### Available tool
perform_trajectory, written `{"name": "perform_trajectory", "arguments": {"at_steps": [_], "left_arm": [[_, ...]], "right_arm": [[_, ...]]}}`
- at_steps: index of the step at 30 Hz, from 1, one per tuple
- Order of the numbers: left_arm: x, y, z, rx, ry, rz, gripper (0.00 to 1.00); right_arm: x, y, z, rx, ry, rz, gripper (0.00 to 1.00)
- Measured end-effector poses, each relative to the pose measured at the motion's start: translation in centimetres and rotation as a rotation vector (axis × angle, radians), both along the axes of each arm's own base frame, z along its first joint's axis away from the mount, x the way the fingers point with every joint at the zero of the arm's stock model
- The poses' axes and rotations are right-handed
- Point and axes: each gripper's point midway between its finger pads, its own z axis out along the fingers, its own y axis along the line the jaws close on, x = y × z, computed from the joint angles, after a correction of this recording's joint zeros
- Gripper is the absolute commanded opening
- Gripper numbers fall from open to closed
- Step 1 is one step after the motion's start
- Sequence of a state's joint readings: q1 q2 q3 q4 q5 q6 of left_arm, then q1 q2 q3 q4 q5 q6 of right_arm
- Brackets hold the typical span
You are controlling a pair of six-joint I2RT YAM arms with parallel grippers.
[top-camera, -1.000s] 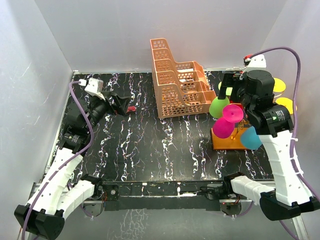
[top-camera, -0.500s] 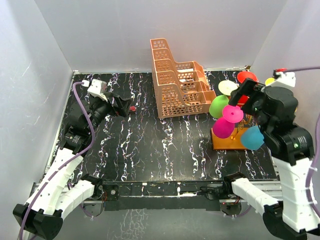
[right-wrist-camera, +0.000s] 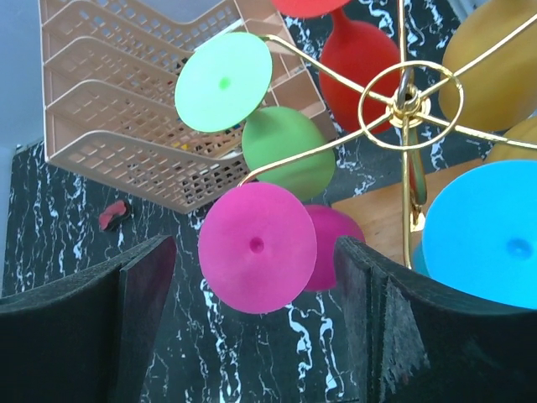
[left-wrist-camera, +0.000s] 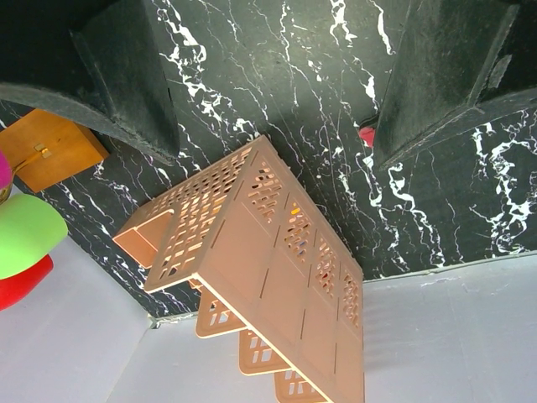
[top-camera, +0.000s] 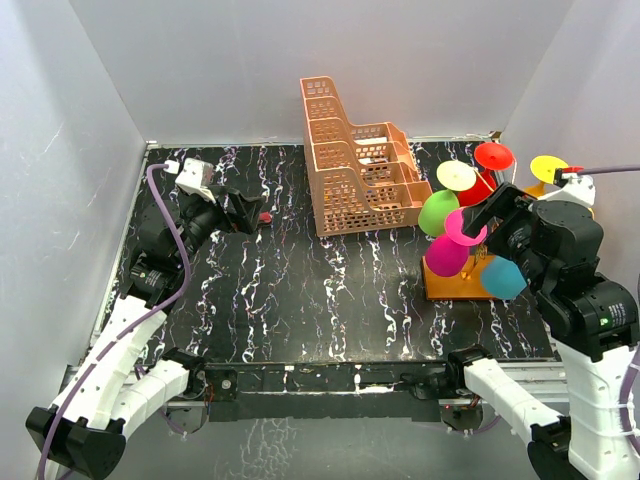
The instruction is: Take the wine glass off the wine glass rack
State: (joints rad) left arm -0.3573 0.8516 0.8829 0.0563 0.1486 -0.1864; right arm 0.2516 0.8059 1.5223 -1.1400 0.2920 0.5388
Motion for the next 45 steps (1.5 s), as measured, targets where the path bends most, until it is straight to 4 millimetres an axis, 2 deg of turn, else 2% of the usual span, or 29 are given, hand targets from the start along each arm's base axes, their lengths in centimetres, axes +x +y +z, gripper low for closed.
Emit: {"name": "perform_trajectory", "arguments": {"at_steps": [6,11,22,32,45], "left_arm": [[0.0,0.0,-0.1,0.002,0.005,0.003,0.97],[0.0,0.0,-0.1,0.002,0.005,0.003,0.97],[0.0,0.0,-0.2,0.002,0.006,0.001,0.97],[0.1,-0.1,-0.3,0.004,0.009,0.002,0.97],[0.1,-0.1,-0.3,0.003,0.009,0.002,0.97]], "right_arm": [[-0.2,0.5,-1.0,0.024,0.032,0.015,0.73],[-0.1,0.6,-2.7,0.044,0.072,-0.001,0.70],[0.3,0.0,-4.4,0.054,0.107,-0.063,0.61],[0.3,0.1,-5.2,0.093,0.112,-0.089,0.47],[0.6,0.2,-4.8,0.162,0.082,-0.125,0.29]]}}
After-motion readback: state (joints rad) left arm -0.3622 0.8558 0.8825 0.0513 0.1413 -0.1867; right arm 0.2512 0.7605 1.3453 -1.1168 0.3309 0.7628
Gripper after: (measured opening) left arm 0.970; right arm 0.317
